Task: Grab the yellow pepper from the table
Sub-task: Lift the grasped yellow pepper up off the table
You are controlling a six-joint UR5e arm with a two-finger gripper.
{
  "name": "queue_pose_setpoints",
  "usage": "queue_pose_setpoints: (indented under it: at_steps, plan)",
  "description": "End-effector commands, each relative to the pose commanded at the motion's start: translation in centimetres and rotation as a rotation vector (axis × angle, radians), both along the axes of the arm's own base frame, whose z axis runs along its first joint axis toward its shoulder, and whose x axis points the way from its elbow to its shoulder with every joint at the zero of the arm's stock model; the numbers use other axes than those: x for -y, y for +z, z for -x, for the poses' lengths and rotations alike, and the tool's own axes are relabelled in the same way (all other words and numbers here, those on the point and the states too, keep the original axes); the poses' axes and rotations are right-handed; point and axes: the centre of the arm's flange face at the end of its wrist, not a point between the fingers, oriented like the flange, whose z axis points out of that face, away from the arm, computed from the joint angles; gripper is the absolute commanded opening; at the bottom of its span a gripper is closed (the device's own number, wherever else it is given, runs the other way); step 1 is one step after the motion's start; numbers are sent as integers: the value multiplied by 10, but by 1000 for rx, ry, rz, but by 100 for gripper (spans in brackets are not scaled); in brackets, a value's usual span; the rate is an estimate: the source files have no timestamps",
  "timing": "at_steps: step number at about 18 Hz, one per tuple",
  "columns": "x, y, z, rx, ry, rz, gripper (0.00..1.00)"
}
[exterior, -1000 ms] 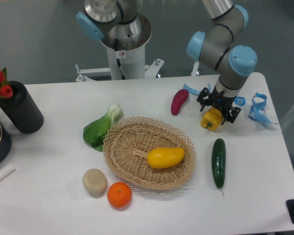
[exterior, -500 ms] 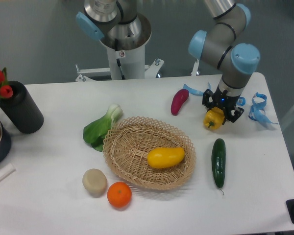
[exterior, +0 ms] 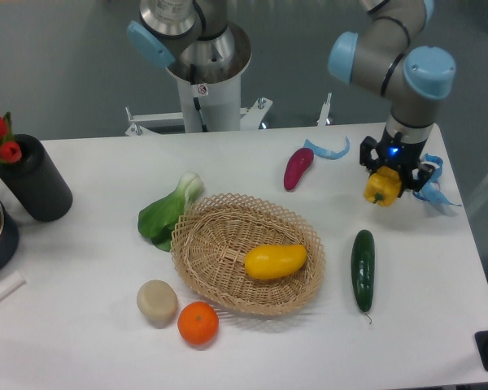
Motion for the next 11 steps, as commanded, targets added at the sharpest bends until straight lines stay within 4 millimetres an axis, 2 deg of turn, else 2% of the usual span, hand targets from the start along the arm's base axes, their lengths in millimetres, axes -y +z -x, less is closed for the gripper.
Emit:
queue_pose_setpoints:
  at_steps: [5,9,11]
  plan:
    - [-12,19,9,-28,-17,-6,32]
    - [-13,33,15,-17,-15,-4,32]
    - [-13,32,15,-14,-15,-2,32]
